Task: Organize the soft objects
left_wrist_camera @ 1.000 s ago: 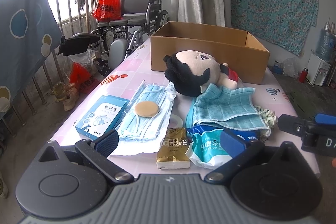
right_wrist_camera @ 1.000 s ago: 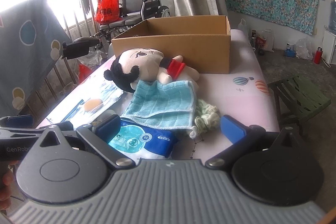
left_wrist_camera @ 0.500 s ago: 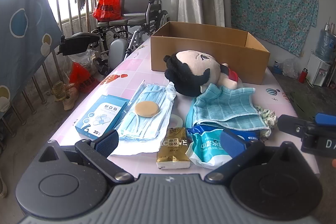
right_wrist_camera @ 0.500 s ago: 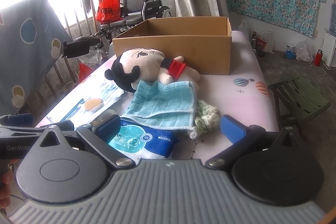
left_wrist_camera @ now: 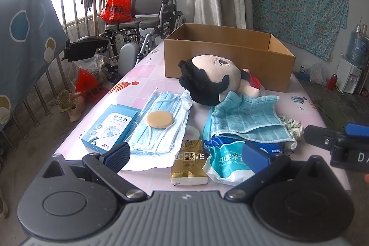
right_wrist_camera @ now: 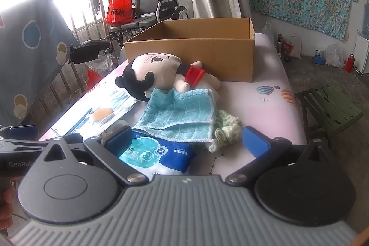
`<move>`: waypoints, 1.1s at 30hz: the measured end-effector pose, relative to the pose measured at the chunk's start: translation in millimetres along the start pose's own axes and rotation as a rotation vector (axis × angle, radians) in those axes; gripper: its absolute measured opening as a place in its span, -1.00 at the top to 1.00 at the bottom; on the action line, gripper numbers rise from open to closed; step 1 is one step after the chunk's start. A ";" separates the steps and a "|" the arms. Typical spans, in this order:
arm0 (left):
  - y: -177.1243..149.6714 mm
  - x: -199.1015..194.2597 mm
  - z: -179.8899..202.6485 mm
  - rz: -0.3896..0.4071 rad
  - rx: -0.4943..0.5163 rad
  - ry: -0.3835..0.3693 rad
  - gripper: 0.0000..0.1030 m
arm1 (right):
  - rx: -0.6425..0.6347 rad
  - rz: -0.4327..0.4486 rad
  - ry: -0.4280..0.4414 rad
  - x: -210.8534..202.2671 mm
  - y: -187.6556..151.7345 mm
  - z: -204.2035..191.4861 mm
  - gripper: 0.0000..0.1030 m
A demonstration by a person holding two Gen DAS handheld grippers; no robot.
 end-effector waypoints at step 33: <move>-1.1 1.1 0.8 -0.002 0.000 -0.001 -1.00 | 0.001 -0.002 0.009 1.5 -1.3 -0.5 -0.98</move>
Point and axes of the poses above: each gripper's, at about its wrist camera, not at the fingertips, and x roughly the way its jaws point, z to its right, y to its top, the point moved 10 cm from there along x, roughly the way its jaws point, and after that the axes turned 10 degrees about y, right-handed, at the moved point
